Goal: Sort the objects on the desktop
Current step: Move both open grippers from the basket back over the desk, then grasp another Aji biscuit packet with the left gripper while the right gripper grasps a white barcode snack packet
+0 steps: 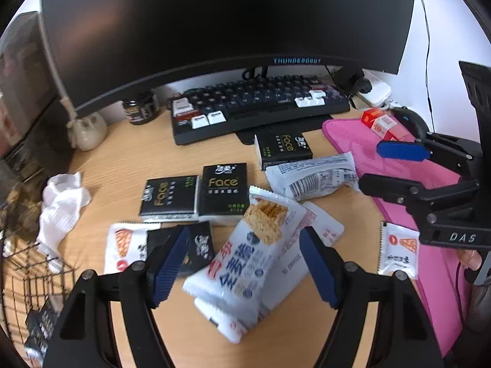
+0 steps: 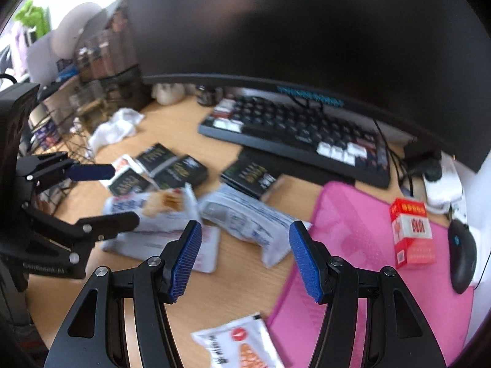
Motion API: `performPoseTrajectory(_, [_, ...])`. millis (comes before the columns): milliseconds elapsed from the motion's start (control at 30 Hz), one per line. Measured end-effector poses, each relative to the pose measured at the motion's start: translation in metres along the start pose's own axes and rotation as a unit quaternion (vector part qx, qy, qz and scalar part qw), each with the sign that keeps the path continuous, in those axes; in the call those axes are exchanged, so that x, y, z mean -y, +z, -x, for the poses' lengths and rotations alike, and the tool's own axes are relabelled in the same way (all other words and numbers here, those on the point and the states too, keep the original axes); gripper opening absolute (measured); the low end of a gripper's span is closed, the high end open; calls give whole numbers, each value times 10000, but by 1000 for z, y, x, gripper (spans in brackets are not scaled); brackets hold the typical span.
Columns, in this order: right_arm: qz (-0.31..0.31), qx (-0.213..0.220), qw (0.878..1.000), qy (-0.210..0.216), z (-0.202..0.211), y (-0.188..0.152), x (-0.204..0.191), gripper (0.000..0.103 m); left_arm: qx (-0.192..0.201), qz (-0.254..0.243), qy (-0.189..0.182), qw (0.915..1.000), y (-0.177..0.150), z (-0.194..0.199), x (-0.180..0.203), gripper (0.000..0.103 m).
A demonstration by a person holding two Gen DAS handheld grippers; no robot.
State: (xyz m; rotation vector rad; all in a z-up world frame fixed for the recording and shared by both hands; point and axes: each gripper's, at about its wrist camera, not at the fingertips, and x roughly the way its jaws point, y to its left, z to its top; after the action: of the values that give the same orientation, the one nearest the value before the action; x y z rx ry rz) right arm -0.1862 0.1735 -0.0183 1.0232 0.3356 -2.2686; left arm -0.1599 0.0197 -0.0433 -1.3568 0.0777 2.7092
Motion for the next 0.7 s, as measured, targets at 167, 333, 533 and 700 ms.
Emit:
performPoseTrajectory(167, [-148,-170,9997,-29,-13,-8,14,58,-86,-223,-103,9997,2,-16,6,77])
performPoseTrajectory(333, [-121,-222,9997,-40,-19,-9,14,58,-286,-311,-101,9991,-1,-33,10,60])
performPoseTrajectory(533, [41,-244,9997,6,-26,-5,8,58,-322,-333,-159,9988,-3,-33,11,47])
performPoseTrajectory(700, [229,-324,9992,94,-44,8,8,58,-312,-242,-229,9990,-5,-29,5,45])
